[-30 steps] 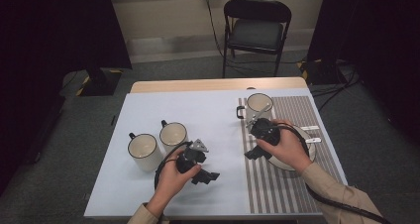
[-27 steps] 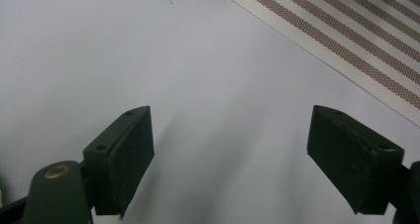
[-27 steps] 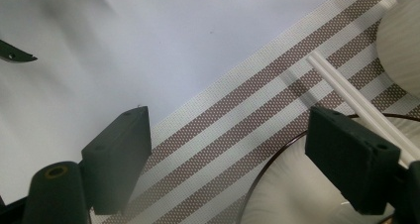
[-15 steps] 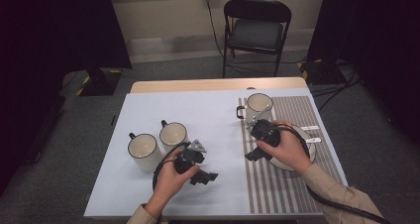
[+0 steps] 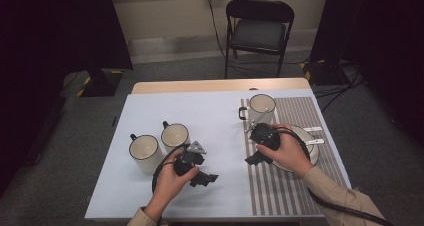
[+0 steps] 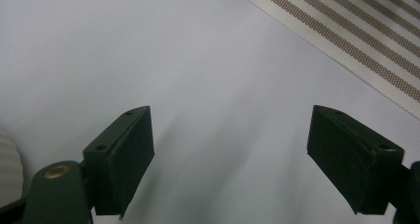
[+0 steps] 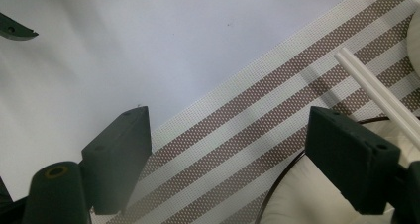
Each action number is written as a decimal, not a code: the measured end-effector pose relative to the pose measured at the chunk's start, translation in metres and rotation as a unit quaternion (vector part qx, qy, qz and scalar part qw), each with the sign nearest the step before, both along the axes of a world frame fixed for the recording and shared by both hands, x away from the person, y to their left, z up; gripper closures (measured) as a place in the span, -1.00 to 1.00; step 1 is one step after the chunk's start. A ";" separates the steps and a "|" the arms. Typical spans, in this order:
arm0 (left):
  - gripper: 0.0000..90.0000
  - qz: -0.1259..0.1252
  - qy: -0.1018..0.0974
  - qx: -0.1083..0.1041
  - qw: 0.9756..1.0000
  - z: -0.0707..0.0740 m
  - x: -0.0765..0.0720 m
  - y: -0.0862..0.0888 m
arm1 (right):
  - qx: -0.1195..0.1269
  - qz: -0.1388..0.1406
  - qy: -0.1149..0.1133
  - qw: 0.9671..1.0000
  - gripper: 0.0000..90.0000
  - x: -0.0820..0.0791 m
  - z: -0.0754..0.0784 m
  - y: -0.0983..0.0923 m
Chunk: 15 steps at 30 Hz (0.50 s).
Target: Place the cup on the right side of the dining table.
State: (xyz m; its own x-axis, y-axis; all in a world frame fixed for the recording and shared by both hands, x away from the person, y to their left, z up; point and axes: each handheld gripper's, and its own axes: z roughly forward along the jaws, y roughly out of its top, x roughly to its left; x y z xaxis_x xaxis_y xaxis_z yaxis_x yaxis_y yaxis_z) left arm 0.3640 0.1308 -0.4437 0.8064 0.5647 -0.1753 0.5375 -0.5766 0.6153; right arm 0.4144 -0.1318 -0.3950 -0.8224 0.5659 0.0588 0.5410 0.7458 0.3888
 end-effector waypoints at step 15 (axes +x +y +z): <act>-0.60 0.005 0.003 0.000 1.000 -0.001 -0.006 0.008 | 0.005 0.007 0.002 1.000 -0.61 -0.006 -0.002 0.003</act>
